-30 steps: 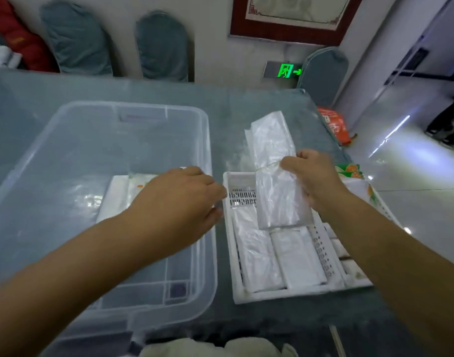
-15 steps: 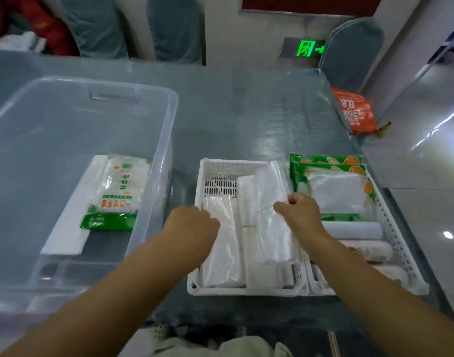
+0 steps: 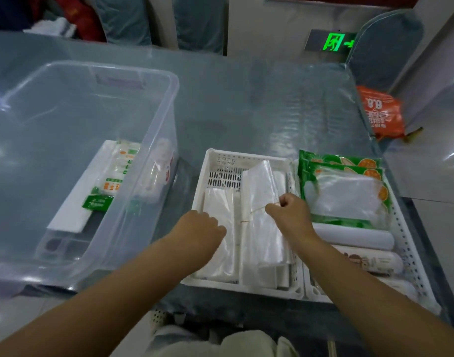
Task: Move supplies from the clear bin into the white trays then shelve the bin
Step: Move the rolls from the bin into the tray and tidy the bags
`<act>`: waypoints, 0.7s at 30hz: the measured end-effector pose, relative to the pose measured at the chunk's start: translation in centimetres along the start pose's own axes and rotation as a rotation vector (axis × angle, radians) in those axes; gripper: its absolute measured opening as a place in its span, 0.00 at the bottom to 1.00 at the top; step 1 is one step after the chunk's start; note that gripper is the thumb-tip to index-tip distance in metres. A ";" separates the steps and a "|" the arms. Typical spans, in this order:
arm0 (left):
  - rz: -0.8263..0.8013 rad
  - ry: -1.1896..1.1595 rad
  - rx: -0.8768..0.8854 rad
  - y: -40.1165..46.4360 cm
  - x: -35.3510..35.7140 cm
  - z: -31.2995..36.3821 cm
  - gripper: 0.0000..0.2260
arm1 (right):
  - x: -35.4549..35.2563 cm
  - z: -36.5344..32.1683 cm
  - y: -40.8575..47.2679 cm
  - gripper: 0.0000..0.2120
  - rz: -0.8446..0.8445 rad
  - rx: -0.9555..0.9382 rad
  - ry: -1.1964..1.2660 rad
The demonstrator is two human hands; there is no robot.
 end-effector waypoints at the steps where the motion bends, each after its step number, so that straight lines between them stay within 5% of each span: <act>1: 0.009 -0.025 0.030 1.0 0.6 0.6 0.11 | -0.1 -0.1 0.0 0.14 0.003 -0.009 0.000; 12: 0.280 -0.004 0.230 3.9 1.4 2.3 0.15 | -0.4 1.4 -0.3 0.17 0.027 0.007 -0.002; 21: 0.348 -0.065 0.040 0.4 0.9 -1.9 0.16 | 3.3 1.3 -1.3 0.15 -0.045 0.012 0.007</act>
Point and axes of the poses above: each hand's wrist, its own y-axis towards the middle knuckle, its own x-axis out of the palm, z = x × y, the point moved 9 cm from there along y, towards the middle knuckle, and after that the axes turned 8 degrees about x, right-handed, at the moved point
